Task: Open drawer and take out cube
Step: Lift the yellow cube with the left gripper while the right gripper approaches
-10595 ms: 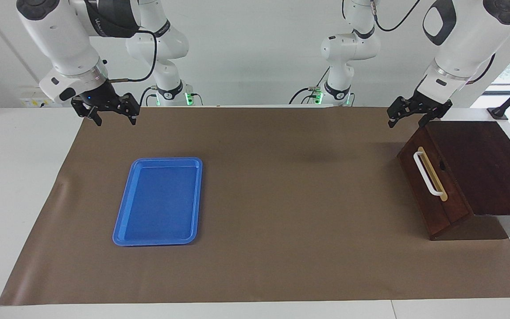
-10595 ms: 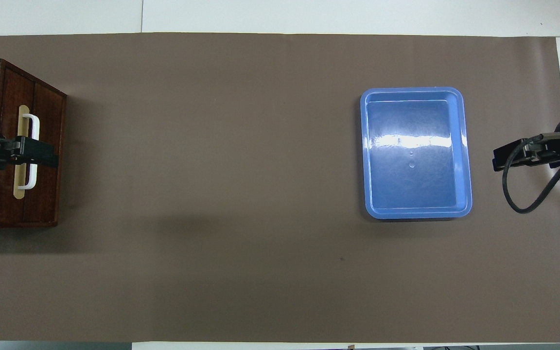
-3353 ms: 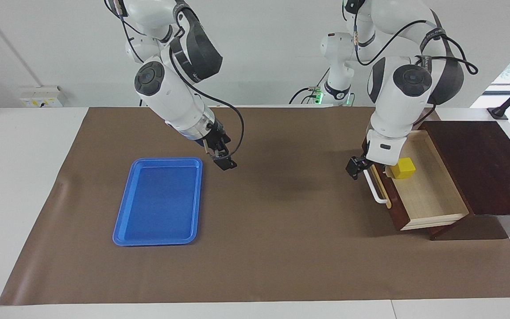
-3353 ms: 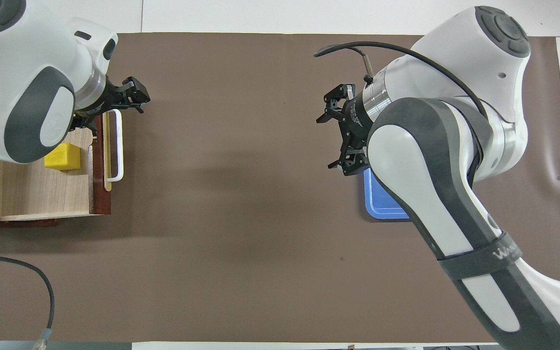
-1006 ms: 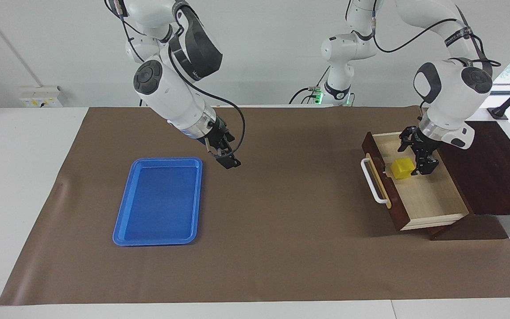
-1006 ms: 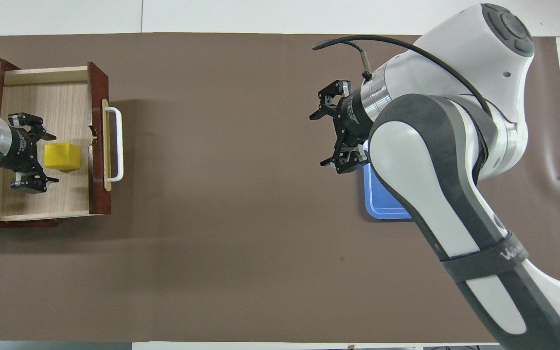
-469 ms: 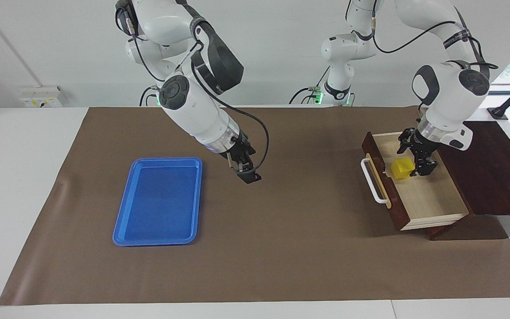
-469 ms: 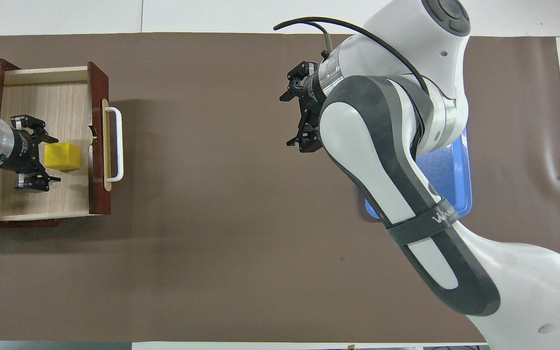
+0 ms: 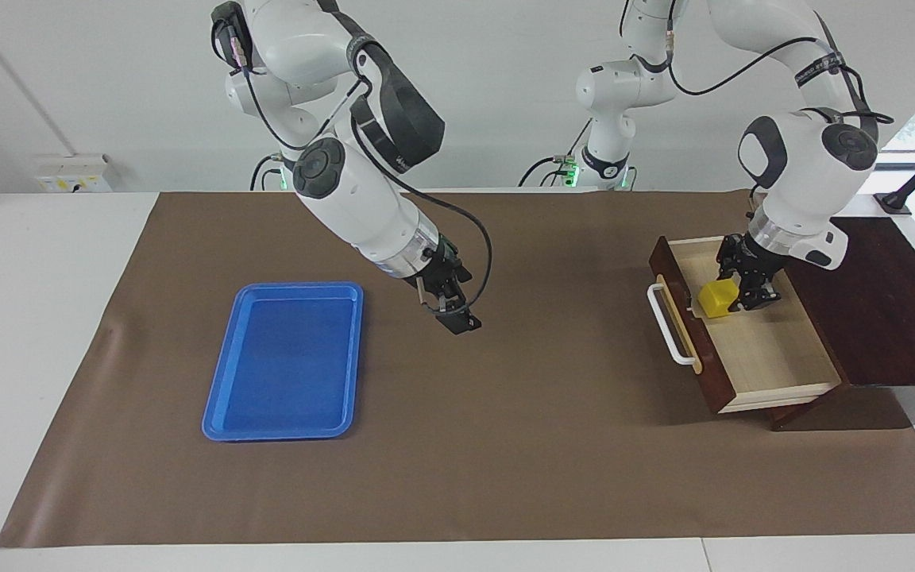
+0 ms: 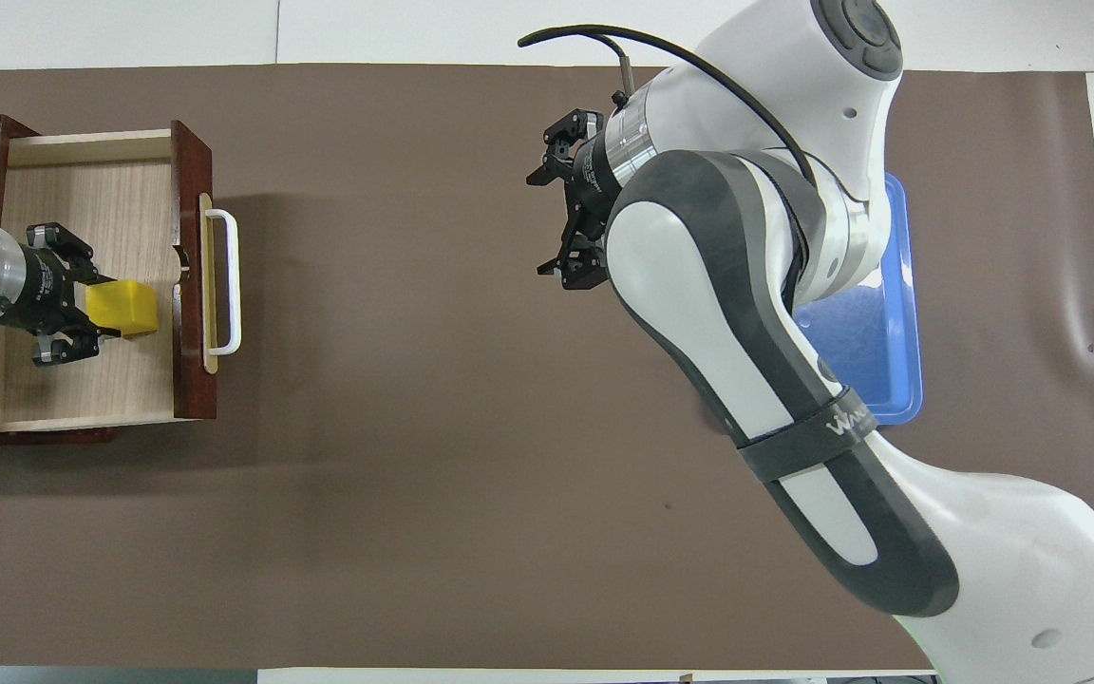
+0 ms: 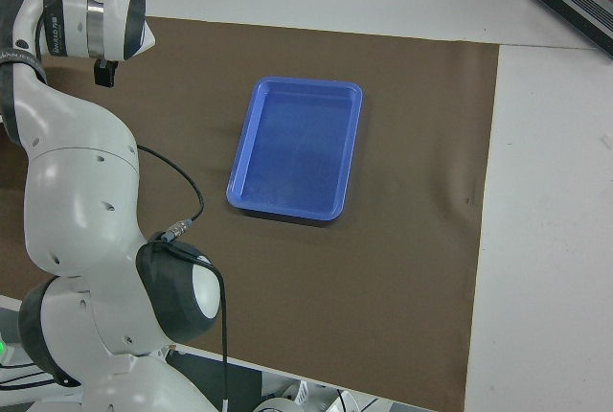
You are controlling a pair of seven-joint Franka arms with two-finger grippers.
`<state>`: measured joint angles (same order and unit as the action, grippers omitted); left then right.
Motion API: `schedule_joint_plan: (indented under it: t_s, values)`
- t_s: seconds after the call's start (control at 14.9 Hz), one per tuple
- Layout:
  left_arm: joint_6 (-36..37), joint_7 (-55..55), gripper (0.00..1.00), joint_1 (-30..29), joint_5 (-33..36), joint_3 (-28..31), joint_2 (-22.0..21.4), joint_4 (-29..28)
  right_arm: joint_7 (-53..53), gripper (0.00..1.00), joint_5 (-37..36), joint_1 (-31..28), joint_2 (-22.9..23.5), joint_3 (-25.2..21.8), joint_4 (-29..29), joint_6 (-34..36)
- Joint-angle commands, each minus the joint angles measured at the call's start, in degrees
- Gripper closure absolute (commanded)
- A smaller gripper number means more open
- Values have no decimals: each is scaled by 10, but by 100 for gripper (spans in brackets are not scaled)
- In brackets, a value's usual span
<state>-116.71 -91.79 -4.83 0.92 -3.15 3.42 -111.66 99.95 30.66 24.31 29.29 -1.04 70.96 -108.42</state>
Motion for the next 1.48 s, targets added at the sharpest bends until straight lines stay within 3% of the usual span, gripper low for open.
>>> schedule_joint_plan:
  t_s: [0.0,0.13,0.27,0.54,0.8,1.01,1.21,1.41]
  values:
    - [87,-1,100,6,7,2,44,122,10,5,10,3,2,1,11,-21]
    - [141,-7,100,28,1,-1,75,205,10,5,11,2,2,1,11,-21]
    - [175,-36,100,70,3,1,90,237,10,5,11,1,2,1,10,-21]
    - [173,-188,100,154,7,2,93,239,9,4,11,-1,2,1,11,-17]
    - [156,-268,100,220,2,0,92,239,3,4,10,-1,0,1,27,-20]
    - [156,-282,100,242,-2,-3,91,239,-1,4,11,-1,-5,1,42,-23]
    - [135,-284,100,245,-62,-2,92,239,-14,4,17,-5,-7,2,58,-29]
    - [105,-303,100,276,-60,-2,93,229,-96,4,102,-26,-23,-1,100,-35]
